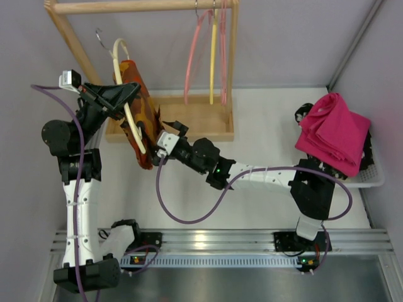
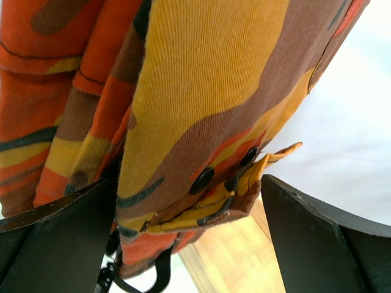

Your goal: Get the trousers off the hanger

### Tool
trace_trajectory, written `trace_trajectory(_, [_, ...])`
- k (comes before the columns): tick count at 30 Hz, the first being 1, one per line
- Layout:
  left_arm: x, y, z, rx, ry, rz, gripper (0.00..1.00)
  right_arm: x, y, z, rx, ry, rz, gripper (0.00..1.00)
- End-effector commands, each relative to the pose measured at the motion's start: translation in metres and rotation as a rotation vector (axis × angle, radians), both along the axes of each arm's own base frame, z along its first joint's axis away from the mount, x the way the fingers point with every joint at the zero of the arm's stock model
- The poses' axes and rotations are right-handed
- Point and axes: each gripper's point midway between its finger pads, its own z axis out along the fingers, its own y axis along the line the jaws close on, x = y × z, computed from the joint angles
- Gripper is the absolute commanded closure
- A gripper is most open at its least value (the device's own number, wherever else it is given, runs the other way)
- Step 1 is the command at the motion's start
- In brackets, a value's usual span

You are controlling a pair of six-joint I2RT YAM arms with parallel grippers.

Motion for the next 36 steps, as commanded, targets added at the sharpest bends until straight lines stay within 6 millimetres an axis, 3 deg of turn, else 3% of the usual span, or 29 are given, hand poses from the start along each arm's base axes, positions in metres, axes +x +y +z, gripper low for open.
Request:
trace_trajectory(1, [-0.043, 0.0, 0.049, -0.007, -0.277, 0.049, 1.0, -0.012, 0.01, 0.036, 0.097, -0.04, 0.032, 0.01])
trace_trajectory(12, [-0.04, 0.001, 0.054, -0.013, -0.282, 0.055, 1.0, -0.037, 0.006, 0.015, 0.048, 0.0, 0.08, 0.01])
trace_trajectory(23, [-0.044, 0.001, 0.057, -0.008, -0.293, 0.053, 1.0, -0.028, 0.008, 0.015, 0.056, 0.008, 0.04, 0.01])
trace_trajectory(26, [-0.044, 0.001, 0.057, -0.01, -0.291, 0.052, 1.0, -0.018, 0.008, 0.019, 0.074, 0.008, -0.011, 0.01])
trace_trajectory(31, [-0.045, 0.0, 0.056, -0.008, -0.292, 0.051, 1.0, 0.013, -0.001, 0.044, 0.164, 0.033, -0.121, 0.01])
trace_trajectory(36, [-0.045, 0.0, 0.055, -0.008, -0.29, 0.049, 1.0, 0.017, -0.005, 0.068, 0.217, -0.002, -0.128, 0.02])
